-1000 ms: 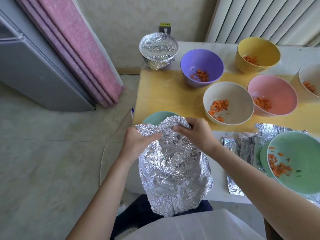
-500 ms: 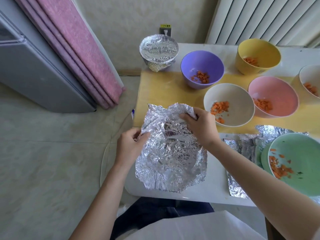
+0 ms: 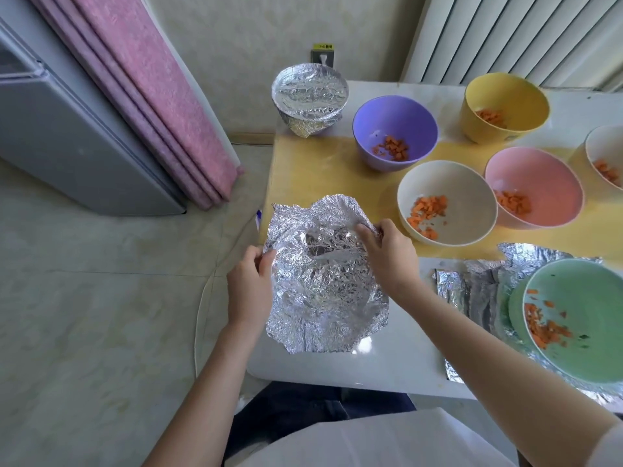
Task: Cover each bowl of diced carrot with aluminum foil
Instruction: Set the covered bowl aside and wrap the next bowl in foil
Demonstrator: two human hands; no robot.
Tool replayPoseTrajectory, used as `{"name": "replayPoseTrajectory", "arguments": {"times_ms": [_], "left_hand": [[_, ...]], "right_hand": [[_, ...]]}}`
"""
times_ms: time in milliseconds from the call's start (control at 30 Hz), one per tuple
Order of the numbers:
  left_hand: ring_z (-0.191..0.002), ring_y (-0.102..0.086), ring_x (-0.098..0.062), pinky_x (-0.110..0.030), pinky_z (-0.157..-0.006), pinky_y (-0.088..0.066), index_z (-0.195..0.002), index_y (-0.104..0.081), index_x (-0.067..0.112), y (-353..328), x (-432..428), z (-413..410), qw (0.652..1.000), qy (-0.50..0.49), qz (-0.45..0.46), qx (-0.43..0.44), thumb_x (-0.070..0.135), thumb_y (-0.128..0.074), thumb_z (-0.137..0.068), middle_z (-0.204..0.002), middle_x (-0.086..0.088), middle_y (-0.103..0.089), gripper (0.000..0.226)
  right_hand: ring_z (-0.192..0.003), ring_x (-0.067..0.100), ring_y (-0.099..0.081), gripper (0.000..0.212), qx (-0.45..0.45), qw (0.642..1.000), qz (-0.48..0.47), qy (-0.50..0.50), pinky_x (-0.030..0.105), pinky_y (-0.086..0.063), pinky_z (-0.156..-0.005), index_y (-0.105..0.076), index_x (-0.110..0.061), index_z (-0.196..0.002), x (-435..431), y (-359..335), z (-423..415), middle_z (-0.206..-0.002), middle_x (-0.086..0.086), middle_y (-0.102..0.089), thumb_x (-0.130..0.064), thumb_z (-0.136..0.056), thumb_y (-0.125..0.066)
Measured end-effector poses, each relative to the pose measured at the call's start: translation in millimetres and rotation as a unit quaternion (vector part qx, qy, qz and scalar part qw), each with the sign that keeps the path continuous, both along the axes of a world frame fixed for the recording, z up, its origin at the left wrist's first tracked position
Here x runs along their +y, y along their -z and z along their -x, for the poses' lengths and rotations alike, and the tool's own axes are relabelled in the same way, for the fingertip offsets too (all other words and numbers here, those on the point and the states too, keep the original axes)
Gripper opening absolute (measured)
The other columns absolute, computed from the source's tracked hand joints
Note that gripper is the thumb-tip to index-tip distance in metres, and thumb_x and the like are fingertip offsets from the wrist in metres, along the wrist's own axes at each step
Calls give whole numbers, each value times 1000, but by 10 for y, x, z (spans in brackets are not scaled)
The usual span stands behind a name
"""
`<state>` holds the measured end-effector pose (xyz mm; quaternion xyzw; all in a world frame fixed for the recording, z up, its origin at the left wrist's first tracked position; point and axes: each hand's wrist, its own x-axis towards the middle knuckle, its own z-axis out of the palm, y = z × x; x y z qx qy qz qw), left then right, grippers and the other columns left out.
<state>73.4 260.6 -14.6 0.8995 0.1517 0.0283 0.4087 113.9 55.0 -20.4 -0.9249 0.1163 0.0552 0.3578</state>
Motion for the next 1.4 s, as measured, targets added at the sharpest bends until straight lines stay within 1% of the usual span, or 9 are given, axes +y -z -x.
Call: {"name": "replayPoseTrajectory", "arguments": {"times_ms": [133,300,700,800,900,1067,1233,1333,1400], "left_hand": [[-52,-35,-23,-36,-49,-22,-71,-36,14,116,-2,37,997,16,-60,40,28,-39,-100,-53,1,-37,32],[-63,-45,-36,-35,-55,-25,-84,-41,12,169,-5,14,994,15,-98,35,31,-32,-100,-65,-11,-49,26],[-49,-34,-11,-33,-54,-12,-77,-36,14,238,51,-40,1000,4,-7,12,23,-37,-101,-55,5,-36,25],[-59,-43,-22,-34,-54,-22,-83,-39,17,224,89,-75,998,8,-24,54,31,-36,-100,-62,2,-46,22],[-71,-51,-17,-31,-62,-34,-95,-49,21,149,82,-150,997,2,-33,63,42,-43,-95,-78,10,-56,22],[-63,-45,-20,-31,-56,-31,-65,-45,19,176,38,-398,1000,-5,4,14,34,-50,-94,-60,6,-45,32],[-55,-40,-17,-33,-55,-28,-65,-44,14,270,29,-527,999,3,0,53,29,-42,-98,-56,2,-44,37],[-56,-37,-14,-32,-55,-27,-70,-50,8,319,42,-566,996,7,54,74,26,-41,-99,-58,0,-41,35],[-53,-29,-12,-28,-51,-22,-63,-39,12,319,41,-578,992,3,97,78,23,-42,-99,-56,0,-31,38]], "right_hand": [[-77,35,-54,38,0,1000,31,0,35,-31,-58,-41,-12,-85,-16,84,-19,-78,12,-57,-49,-94,-43],[-69,33,-47,41,11,1000,11,-13,36,-29,-58,-38,-11,-79,-48,139,-62,-71,10,-51,-48,-95,-40],[-64,28,-43,45,38,999,-15,-21,35,-29,-56,-34,-16,-64,-70,200,-132,-59,1,-43,-49,-93,-46],[-67,32,-49,45,33,998,16,-43,35,-32,-56,-38,-14,-71,-85,190,-135,-64,6,-50,-52,-94,-41],[-77,38,-56,43,15,997,52,-55,35,-34,-59,-42,-12,-81,-94,175,-139,-78,18,-59,-50,-97,-28],[-83,40,-57,42,7,996,64,-63,36,-36,-63,-46,-10,-88,-50,141,-176,-88,21,-62,-44,-100,-24],[-74,36,-53,46,34,998,45,-39,33,-32,-59,-43,-14,-70,-60,200,-243,-70,10,-54,-48,-98,-31],[-64,29,-46,51,50,998,26,-27,34,-26,-54,-35,-16,-59,-78,196,-273,-59,4,-45,-51,-96,-35],[-58,23,-39,54,60,998,2,-17,35,-25,-51,-33,-15,-57,-80,196,-284,-55,2,-40,-52,-95,-37]]}}
